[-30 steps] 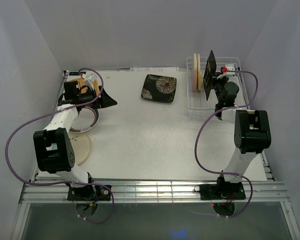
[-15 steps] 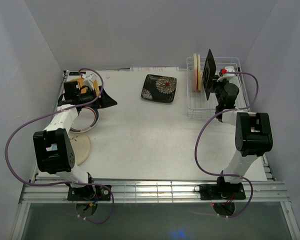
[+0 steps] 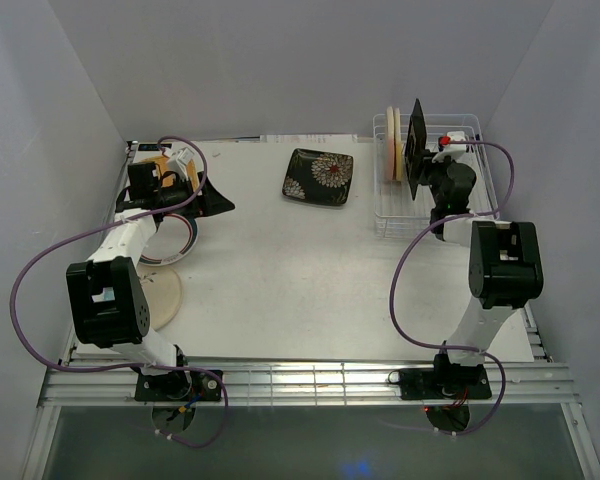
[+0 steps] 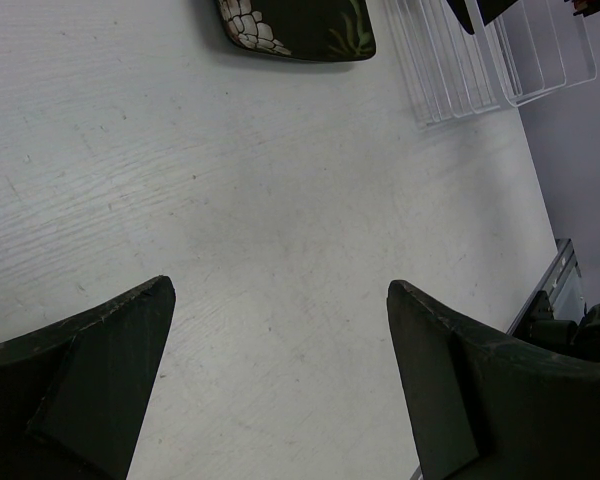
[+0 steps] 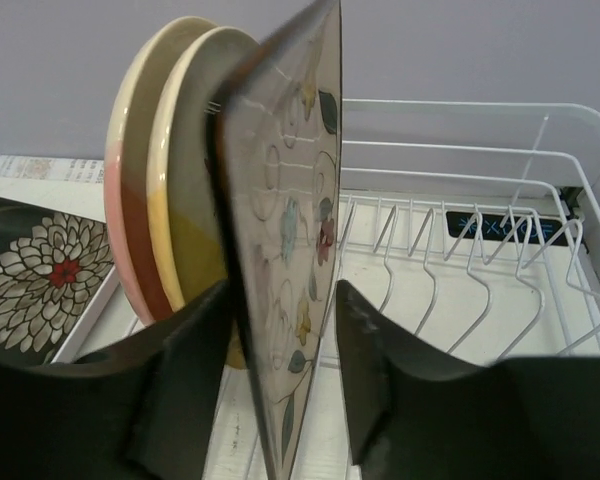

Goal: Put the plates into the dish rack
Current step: Insert the plate into the dish rack.

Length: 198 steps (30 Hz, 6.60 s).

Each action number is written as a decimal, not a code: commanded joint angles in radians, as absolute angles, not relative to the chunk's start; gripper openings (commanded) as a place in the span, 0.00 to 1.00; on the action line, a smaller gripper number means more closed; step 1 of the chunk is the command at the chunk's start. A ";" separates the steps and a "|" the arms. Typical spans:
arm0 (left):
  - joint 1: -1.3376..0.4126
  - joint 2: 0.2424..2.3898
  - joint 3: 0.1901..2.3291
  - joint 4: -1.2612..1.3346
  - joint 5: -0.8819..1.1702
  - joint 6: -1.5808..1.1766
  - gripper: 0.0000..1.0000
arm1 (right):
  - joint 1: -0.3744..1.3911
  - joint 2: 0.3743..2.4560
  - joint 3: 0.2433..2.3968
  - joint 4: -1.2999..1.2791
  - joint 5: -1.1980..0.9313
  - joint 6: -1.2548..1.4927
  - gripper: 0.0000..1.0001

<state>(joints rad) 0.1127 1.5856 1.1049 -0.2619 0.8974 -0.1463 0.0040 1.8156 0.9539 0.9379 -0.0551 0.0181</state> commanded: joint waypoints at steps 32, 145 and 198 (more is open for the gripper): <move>0.094 1.542 1.103 -0.267 0.893 -0.126 0.98 | 0.057 1.916 1.131 0.827 0.069 0.005 0.30; 0.058 1.526 1.101 -0.275 0.850 -0.110 0.98 | 0.023 2.062 1.181 1.246 -0.017 -0.037 0.08; 0.043 1.572 1.115 -0.293 0.853 -0.080 0.98 | 0.129 1.608 0.850 1.126 0.093 -0.071 0.92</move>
<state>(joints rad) 0.0525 1.5806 1.1038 -0.2916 0.8459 -0.1104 0.0978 1.7023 0.8642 1.1221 0.0517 -0.0933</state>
